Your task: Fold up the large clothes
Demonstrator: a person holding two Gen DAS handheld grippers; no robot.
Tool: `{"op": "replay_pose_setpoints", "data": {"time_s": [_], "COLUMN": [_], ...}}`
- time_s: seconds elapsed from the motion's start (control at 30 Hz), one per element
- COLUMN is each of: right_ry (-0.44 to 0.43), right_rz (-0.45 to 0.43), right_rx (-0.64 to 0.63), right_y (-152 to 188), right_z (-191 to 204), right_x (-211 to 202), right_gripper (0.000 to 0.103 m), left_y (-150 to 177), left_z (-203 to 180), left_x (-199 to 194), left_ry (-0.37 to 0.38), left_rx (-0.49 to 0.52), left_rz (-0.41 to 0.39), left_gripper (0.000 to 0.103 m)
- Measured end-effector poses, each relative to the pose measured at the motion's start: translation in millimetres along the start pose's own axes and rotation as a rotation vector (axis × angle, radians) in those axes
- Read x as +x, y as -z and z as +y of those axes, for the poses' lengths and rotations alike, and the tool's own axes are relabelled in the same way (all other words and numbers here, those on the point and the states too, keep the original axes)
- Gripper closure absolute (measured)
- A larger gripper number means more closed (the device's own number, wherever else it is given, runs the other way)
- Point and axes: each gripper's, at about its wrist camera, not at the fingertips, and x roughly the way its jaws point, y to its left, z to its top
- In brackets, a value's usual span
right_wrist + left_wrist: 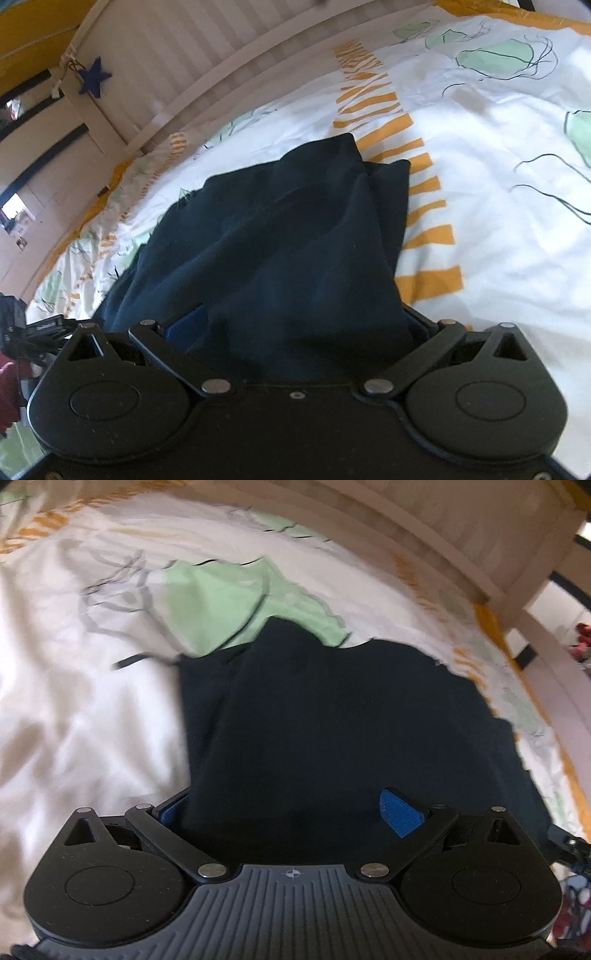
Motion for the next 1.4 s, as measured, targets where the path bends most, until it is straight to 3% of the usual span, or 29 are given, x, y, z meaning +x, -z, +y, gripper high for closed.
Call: {"op": "replay_pose_setpoints", "data": {"time_s": [0.17,0.3,0.37,0.4,0.43,0.53,0.63,0.9,1.2,1.27,1.4], "right_ry": [-0.044,-0.048,-0.029,0.007,0.038,0.0,-0.003,-0.06,-0.044,-0.031,-0.01], "right_rz": [-0.022,-0.023,-0.019,-0.013,-0.004,-0.003,-0.019,-0.063,0.005,0.042,0.095], "right_rx": [0.063,0.079,0.08,0.078,0.077,0.108,0.145,0.245,0.23,0.222,0.244], "right_y": [-6,-9,-9,-9,-9,-9,-9,-11,8,17,34], "right_z": [-7,-5,-4,-3,-4,-7,-3,5,19,22,20], "right_x": [8,12,11,10,10,7,0,-38,-94,-107,-126], "right_gripper": [0.0,0.002,0.021,0.041,0.052,0.062,0.071,0.076,0.077,0.077,0.079], "left_y": [-8,-7,-5,-4,-3,-5,-7,0,40,51,65], "left_z": [-12,-9,-7,-5,-3,-4,-10,-8,-3,-1,6], "left_x": [18,13,5,1,-2,-11,-23,-57,-105,-118,-144], "left_ry": [-0.05,-0.023,-0.021,-0.031,-0.023,0.006,0.033,0.155,0.272,0.287,0.284], "left_rx": [0.013,-0.006,-0.03,-0.042,-0.051,-0.051,-0.038,-0.141,-0.212,-0.221,-0.203], "left_rz": [0.01,0.005,-0.021,-0.028,-0.031,-0.048,-0.066,-0.087,-0.068,-0.071,-0.083], "left_gripper": [0.001,0.004,0.024,0.041,0.051,0.071,0.075,0.077,0.079,0.087,0.088]}}
